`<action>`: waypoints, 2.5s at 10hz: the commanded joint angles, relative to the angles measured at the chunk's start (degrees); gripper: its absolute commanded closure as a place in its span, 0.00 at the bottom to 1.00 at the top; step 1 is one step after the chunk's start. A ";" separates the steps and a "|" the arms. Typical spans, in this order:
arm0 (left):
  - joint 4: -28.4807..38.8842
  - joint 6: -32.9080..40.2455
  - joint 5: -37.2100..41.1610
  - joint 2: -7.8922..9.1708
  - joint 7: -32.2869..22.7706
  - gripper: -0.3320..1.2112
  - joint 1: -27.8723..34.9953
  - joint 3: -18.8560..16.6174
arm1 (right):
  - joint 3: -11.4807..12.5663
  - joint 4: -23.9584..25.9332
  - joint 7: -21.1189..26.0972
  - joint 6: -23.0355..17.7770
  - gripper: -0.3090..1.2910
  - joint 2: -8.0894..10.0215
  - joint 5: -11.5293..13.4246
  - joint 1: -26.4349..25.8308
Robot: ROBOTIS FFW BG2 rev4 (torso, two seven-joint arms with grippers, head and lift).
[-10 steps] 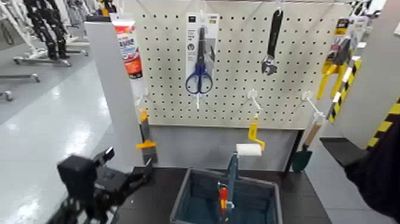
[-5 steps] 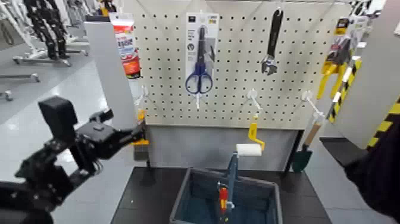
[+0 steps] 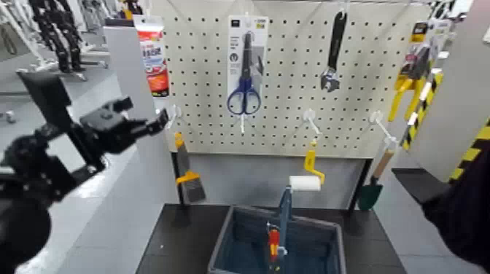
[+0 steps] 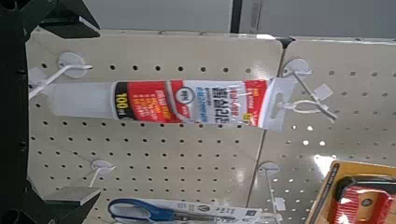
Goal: Put the red glue tube into the crate.
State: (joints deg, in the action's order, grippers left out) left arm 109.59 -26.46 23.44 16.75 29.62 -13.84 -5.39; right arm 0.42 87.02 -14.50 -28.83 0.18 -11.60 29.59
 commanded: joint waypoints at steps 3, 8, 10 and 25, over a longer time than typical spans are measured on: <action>-5.97 -2.54 -0.59 2.58 7.21 0.30 -10.68 1.52 | -0.06 0.08 0.00 -0.09 0.30 -7.03 0.00 -0.15; -16.25 -2.02 -0.77 4.96 15.82 0.30 -19.03 4.51 | -0.24 0.08 -0.53 0.00 0.30 -7.03 0.00 -0.41; -18.18 -1.49 -0.77 4.87 18.11 0.48 -20.35 5.04 | -0.15 0.08 -0.71 0.00 0.30 -7.03 0.00 -0.41; -11.24 -3.42 2.13 5.04 19.25 0.96 -22.45 6.35 | -0.15 0.17 -0.79 0.00 0.30 -7.12 0.00 -0.41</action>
State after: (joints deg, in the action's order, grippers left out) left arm 96.97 -29.49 24.59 21.79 48.89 -36.11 0.61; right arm 0.24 87.21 -15.29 -28.83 0.18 -11.60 29.18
